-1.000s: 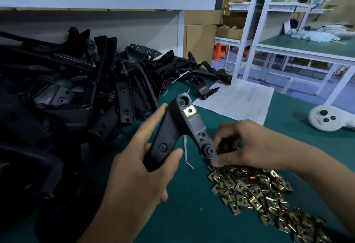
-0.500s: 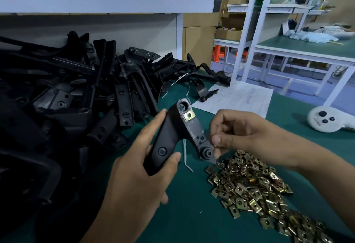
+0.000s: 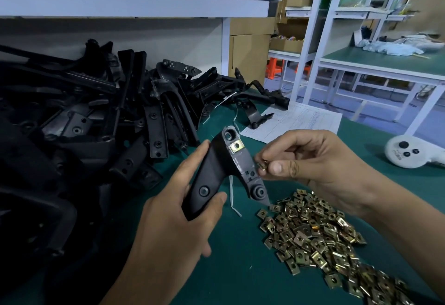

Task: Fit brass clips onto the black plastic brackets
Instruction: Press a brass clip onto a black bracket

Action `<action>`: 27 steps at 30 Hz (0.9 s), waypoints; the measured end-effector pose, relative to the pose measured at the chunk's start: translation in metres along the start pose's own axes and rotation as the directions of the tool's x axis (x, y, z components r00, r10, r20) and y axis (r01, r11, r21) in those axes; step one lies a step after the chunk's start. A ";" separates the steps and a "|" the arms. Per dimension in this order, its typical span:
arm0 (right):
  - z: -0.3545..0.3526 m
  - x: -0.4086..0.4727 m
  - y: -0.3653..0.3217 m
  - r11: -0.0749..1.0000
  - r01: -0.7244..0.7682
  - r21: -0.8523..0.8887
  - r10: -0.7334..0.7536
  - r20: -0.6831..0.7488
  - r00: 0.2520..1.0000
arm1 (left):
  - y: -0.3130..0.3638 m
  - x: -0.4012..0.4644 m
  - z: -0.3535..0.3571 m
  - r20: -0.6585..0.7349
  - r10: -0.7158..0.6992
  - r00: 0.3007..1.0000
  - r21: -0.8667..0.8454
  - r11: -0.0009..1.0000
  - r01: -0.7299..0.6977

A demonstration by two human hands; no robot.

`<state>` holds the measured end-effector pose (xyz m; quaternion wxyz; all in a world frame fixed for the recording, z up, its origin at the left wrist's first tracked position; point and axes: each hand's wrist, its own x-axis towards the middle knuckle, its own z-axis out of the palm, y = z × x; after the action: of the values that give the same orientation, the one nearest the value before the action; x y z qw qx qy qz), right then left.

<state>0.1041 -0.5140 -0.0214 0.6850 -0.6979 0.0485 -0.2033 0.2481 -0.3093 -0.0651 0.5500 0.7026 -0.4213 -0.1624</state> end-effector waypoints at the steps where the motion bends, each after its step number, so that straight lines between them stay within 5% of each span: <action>1: 0.001 0.000 -0.001 1.000 0.006 -0.011 -0.005 0.018 1.000 | 0.000 0.000 0.000 0.002 0.001 1.000 0.003 1.000 -0.001; 27: 0.002 0.001 0.005 0.999 0.036 0.006 -0.037 0.058 0.998 | -0.003 -0.001 0.001 0.036 0.027 0.999 0.011 1.000 -0.027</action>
<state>0.1065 -0.5122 -0.0257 0.6842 -0.7024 0.0154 -0.1956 0.2478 -0.3095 -0.0683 0.5407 0.6968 -0.4414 -0.1651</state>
